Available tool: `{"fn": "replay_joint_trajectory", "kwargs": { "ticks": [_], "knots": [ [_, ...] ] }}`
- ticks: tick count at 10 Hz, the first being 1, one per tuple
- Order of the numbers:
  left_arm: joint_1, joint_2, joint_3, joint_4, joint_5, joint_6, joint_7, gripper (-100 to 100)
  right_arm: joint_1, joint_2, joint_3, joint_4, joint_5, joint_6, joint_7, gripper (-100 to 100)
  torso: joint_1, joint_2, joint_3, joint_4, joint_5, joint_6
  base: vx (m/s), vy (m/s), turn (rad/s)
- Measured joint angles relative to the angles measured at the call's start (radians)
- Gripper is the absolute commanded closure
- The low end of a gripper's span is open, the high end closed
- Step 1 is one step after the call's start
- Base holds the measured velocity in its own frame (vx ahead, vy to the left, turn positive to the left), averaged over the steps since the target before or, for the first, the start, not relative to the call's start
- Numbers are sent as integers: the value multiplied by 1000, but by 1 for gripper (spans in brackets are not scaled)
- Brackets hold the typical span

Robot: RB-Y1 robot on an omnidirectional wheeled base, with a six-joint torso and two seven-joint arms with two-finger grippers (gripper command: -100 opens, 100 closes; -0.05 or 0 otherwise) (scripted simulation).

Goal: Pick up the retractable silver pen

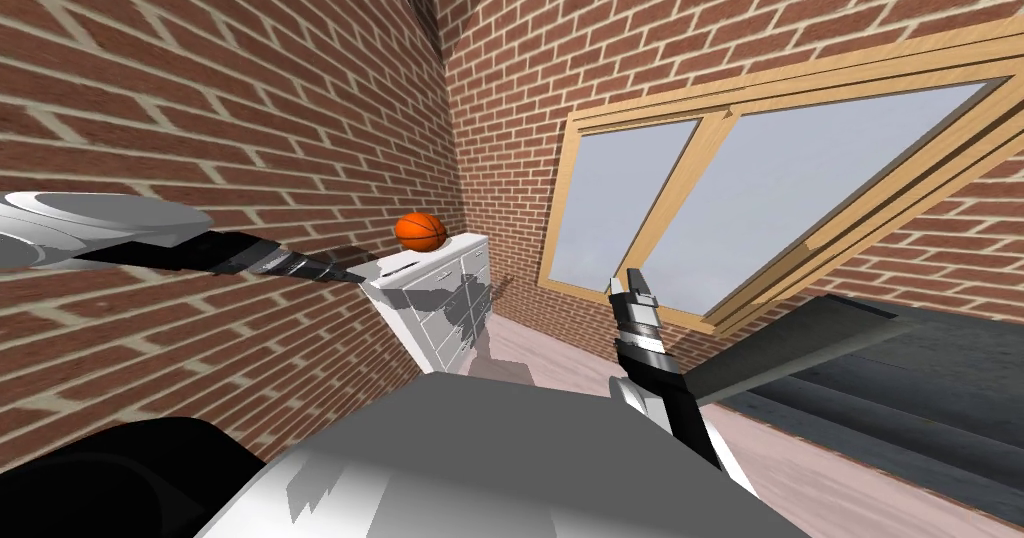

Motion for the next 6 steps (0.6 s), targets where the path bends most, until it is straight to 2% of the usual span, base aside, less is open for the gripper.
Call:
{"fn": "replay_joint_trajectory", "kwargs": {
  "ticks": [1, 2, 3, 4, 5, 6],
  "knots": [
    [-9, 10, -27, 8, 16, 0, -8, -100, 0, 0, 0, 0, 0, 0, 0, 0, 4, 4, 2, 1, 1, 0, 85, -82, -209],
    [-5, 9, 5, 14, -37, -16, 10, -100, 0, 0, 0, 0, 0, 0, 0, 0, 2, 2, 1, 1, 1, 1, 101, -94, -84],
    [-8, 28, -16, 30, -27, -27, 13, -100, 0, 0, 0, 0, 0, 0, 0, 0, 1, 1, 1, 0, 0, 0, 54, -42, 35],
    [-11, 37, -33, 38, -15, -30, 6, -100, 0, 0, 0, 0, 0, 0, 0, 0, 3, 3, 2, 1, 1, -1, 145, -91, -182],
    [1, 76, -90, 63, 32, -31, -11, -100, 0, 0, 0, 0, 0, 0, 0, 0, 1, -1, 0, 0, 0, 1, 148, -88, -113],
    [-10, 71, -75, 69, -1, -46, -2, -100, 0, 0, 0, 0, 0, 0, 0, 0, 1, -2, -1, 0, 0, 0, 60, -52, 7]
  ]
}}
